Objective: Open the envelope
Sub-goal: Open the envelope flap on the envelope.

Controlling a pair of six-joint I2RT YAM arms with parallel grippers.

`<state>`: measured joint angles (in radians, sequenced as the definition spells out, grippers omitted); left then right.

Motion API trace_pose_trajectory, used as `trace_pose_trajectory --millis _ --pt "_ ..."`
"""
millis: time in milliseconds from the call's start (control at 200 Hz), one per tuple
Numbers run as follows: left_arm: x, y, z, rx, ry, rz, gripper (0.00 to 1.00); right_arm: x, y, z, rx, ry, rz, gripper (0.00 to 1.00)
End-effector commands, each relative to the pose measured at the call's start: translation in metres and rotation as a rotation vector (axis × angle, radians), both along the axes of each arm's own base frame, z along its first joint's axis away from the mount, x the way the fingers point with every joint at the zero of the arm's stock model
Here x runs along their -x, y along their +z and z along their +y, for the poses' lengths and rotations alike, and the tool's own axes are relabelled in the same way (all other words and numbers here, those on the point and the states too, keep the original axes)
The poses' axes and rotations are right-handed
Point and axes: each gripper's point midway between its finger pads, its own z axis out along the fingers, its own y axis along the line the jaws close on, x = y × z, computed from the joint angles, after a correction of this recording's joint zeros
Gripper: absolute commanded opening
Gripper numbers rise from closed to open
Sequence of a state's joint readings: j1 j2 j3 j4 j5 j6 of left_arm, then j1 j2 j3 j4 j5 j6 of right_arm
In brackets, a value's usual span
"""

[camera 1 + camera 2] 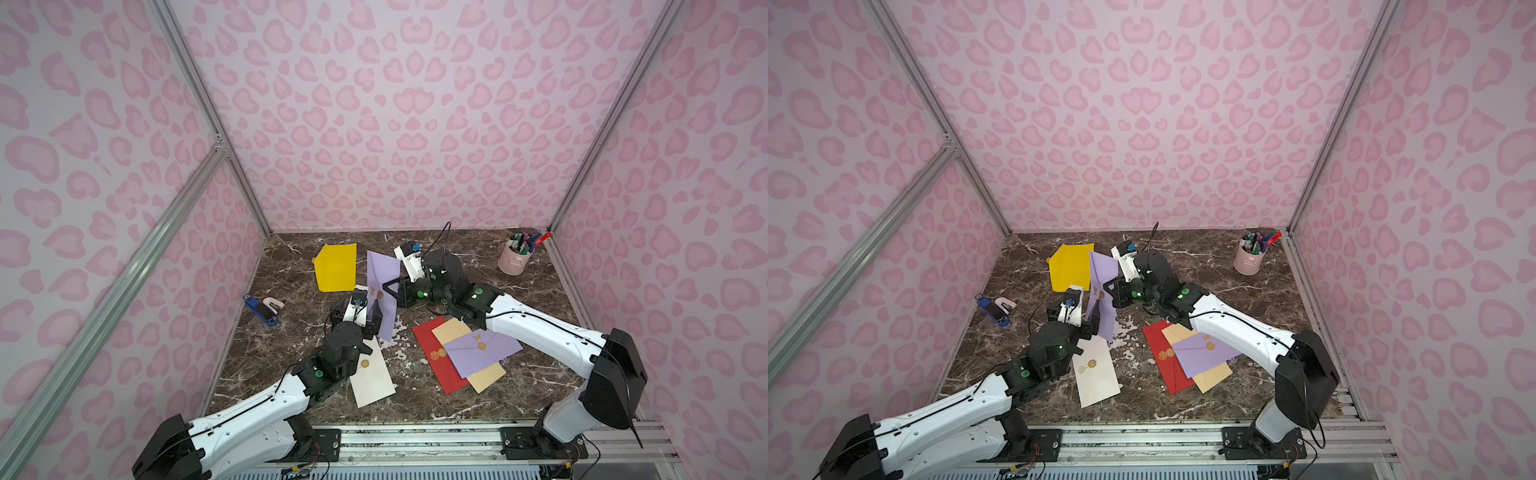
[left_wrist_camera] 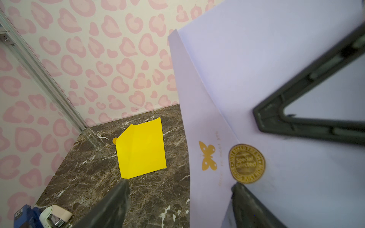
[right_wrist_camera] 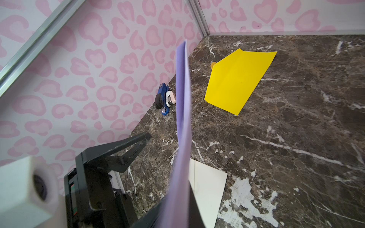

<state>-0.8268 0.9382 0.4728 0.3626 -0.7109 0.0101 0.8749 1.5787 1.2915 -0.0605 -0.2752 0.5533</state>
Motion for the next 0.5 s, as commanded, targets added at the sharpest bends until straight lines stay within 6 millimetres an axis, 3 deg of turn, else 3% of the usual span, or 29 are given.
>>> trace_pose_trajectory --millis 0,495 --pt "-0.0014 0.0092 0.003 0.04 0.02 -0.03 0.82 0.0091 -0.0072 0.0012 0.023 0.038 0.034 0.0" --pt "-0.0023 0.0067 0.0017 0.033 0.016 -0.023 0.82 0.0088 -0.0074 0.002 0.025 0.042 0.035 0.0"
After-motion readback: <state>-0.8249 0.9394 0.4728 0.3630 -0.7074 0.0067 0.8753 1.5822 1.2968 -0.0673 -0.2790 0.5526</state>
